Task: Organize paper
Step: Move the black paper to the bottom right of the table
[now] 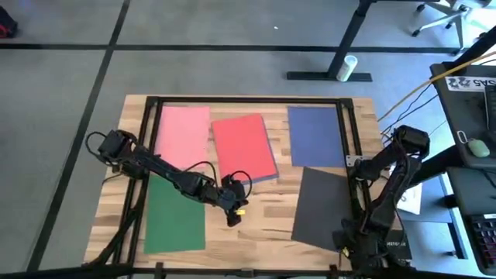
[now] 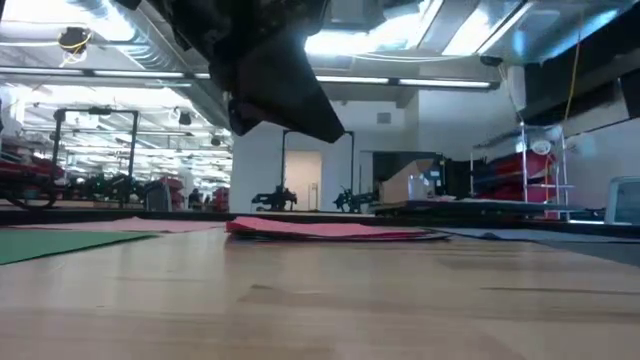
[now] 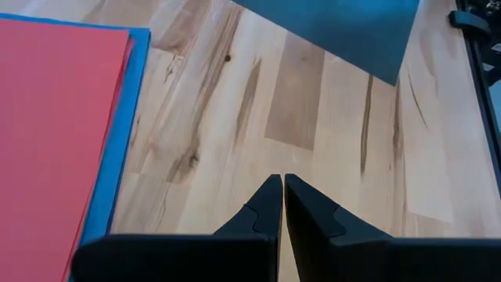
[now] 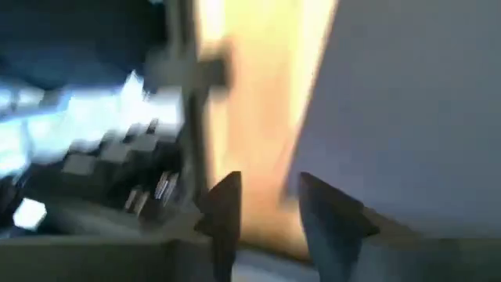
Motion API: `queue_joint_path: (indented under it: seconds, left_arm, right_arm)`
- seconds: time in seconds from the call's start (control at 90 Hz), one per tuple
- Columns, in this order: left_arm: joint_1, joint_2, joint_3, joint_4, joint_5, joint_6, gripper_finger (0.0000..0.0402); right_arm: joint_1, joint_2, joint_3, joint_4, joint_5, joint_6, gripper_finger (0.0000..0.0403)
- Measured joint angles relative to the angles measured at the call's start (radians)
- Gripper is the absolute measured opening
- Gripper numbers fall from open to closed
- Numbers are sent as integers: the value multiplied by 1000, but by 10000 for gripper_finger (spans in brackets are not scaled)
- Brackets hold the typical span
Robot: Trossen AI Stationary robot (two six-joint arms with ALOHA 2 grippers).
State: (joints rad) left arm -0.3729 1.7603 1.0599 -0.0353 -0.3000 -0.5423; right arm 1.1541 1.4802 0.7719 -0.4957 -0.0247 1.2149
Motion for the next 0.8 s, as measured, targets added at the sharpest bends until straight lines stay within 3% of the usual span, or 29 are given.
queue_joint_path:
  seconds: [0.089,0.433,0.622,0.8]
  left_arm:
    - [0,0,0,0,0,-11,0]
    - [0,0,0,-5,0,-119,0]
    - [-3,0,0,-5,0,-162,0]
    - [-8,0,0,-5,0,-165,0]
  right_arm:
    - [-50,-1,0,-80,125,-77,12]
    - [-326,-1,0,-272,551,-111,2]
    - [-480,-2,-22,-412,610,11,0]
    - [-577,-2,-98,-383,577,34,0]
